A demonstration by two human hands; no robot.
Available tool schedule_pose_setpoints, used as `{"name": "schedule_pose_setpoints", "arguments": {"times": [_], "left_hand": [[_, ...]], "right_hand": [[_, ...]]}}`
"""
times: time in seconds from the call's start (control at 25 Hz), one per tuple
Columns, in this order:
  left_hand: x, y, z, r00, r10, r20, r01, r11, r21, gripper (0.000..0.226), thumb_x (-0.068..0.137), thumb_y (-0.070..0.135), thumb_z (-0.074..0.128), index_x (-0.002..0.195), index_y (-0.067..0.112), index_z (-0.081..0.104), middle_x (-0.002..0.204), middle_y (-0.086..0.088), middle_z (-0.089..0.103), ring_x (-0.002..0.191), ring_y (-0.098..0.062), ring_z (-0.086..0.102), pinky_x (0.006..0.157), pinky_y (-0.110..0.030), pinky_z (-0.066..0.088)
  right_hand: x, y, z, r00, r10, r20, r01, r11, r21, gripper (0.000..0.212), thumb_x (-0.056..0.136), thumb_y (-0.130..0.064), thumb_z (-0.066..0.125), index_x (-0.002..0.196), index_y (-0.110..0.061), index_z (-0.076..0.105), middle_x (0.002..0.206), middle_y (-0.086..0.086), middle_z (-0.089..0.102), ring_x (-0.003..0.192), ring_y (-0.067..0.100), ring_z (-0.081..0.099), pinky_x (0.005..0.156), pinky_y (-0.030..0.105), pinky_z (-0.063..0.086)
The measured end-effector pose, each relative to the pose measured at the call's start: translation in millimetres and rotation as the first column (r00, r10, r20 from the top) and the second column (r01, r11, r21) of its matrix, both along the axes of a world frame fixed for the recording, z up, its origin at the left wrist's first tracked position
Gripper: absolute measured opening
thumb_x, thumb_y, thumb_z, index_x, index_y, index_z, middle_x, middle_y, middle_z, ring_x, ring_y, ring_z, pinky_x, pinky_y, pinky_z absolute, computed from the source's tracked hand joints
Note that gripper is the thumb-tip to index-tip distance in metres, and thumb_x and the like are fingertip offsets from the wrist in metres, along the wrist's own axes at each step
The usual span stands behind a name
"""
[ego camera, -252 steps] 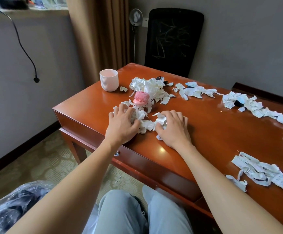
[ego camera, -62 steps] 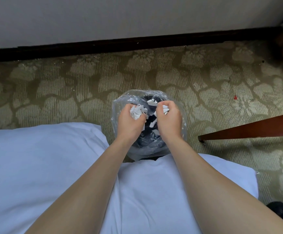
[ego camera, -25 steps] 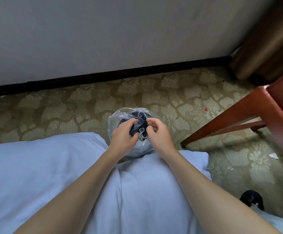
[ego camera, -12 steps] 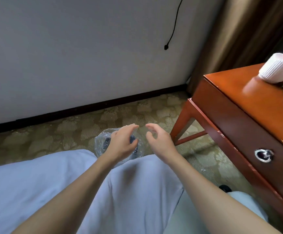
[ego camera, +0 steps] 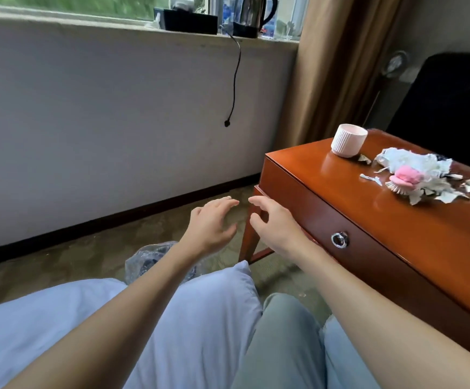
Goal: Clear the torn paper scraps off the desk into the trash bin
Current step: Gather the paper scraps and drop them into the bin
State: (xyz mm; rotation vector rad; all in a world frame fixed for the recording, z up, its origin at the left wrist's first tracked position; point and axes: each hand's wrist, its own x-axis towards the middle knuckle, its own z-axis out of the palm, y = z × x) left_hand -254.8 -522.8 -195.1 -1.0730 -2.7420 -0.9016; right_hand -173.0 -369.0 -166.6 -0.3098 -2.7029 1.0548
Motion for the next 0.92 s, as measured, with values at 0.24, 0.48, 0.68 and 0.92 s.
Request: {"name": "schedule_pose_setpoints", "arguments": {"times": [0.24,0.48,0.68,0.92], "left_hand": [[30.9,42.8,46.3,0.991,-0.096,-0.095,0.096,0.995,0.005,0.049,0.096,0.033,0.054,0.144,0.03,0.044,0.154,0.009,0.039,0.144,-0.013,0.029,0.113,-0.041,0.022],[57.0,92.2,70.9,0.967,-0.184,-0.174,0.194,0.98,0.046,0.046,0.095,0.03,0.055,0.141,0.029,0.047,0.152,0.008,0.042,0.142,-0.011,0.033,0.112,-0.038,0.022],[78.9,139.3,84.3,0.94,-0.285,-0.189,0.293,0.956,0.011,0.046,0.097,0.033,0.053,0.143,0.031,0.044,0.154,0.008,0.039,0.144,-0.012,0.03,0.116,-0.043,0.02],[99.7,189.8,93.3,0.899,-0.374,-0.23,0.38,0.925,-0.02,0.048,0.097,0.032,0.053,0.144,0.03,0.043,0.155,0.009,0.039,0.144,-0.012,0.029,0.114,-0.04,0.02]], "right_hand": [[46.3,41.4,48.3,0.996,-0.063,-0.063,0.067,0.996,0.06,0.043,0.099,-0.029,0.051,0.142,-0.031,0.046,0.145,-0.009,0.048,0.133,0.01,0.045,0.101,0.024,0.037],[92.8,84.7,79.5,0.984,-0.163,-0.069,0.17,0.98,0.104,0.042,0.099,-0.028,0.049,0.14,-0.031,0.047,0.145,-0.008,0.047,0.133,0.011,0.043,0.102,0.025,0.036],[134.2,126.9,88.2,0.963,-0.261,-0.066,0.267,0.957,0.115,0.043,0.098,-0.025,0.05,0.14,-0.029,0.048,0.145,-0.007,0.048,0.134,0.011,0.043,0.103,0.023,0.032],[170.4,168.5,91.8,0.93,-0.36,-0.068,0.366,0.917,0.157,0.043,0.098,-0.025,0.05,0.141,-0.029,0.048,0.147,-0.007,0.046,0.134,0.014,0.043,0.105,0.028,0.035]]}}
